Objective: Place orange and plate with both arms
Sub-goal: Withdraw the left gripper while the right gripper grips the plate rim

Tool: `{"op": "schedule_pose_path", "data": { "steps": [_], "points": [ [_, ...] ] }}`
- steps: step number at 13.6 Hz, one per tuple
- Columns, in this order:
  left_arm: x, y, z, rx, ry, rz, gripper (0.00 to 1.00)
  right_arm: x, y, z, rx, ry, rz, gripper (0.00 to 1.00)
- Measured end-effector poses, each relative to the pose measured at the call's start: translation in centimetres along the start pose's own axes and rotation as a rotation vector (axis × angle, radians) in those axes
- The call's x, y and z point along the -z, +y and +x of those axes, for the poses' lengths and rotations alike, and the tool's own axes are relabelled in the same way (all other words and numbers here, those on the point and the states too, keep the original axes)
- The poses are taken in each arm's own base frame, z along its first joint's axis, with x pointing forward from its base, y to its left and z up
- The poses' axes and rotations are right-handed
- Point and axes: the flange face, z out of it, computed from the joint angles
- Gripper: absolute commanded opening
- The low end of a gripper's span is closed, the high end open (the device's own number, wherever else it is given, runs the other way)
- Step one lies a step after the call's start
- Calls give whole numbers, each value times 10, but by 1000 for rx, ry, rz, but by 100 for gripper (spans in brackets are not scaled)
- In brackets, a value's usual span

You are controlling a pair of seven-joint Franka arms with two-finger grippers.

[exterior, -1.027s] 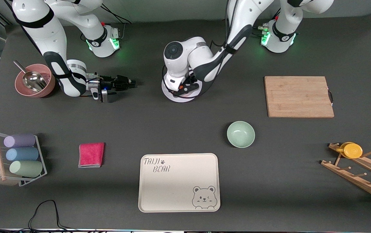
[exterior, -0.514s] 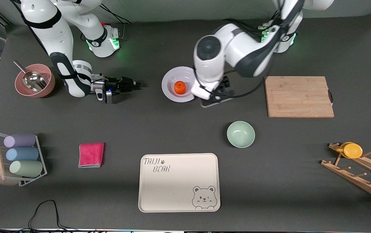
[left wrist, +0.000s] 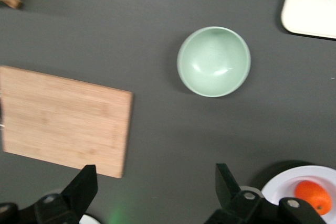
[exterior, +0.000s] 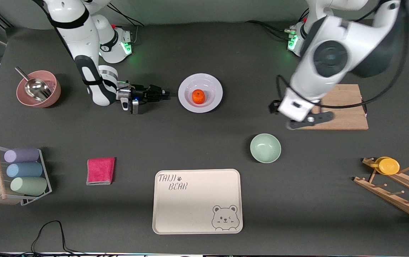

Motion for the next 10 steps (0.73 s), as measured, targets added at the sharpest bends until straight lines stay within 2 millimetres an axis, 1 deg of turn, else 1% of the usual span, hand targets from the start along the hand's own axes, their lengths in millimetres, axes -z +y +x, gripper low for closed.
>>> {"op": "schedule_pose_path", "data": {
  "steps": [2,4,6,7,8,9,10],
  "points": [
    [18,-51,8,-37,-8,-8,100,-20,-5,1,3,14,15,43],
    [29,-109,20,-71,-15,-23,100,-36,-10,2,9,16,29,43],
    [31,-175,35,-87,-18,-43,100,-45,-12,4,11,19,39,43],
    [30,-204,40,-95,-20,-52,100,-48,-13,4,11,21,44,41],
    [31,-225,43,-100,-22,-58,100,-50,-14,4,11,20,46,31],
    [32,-238,43,-100,-30,-59,100,-51,-14,4,11,19,47,21],
    [35,-243,42,-101,-36,-56,100,-51,-14,4,11,19,48,15]
  ]
}}
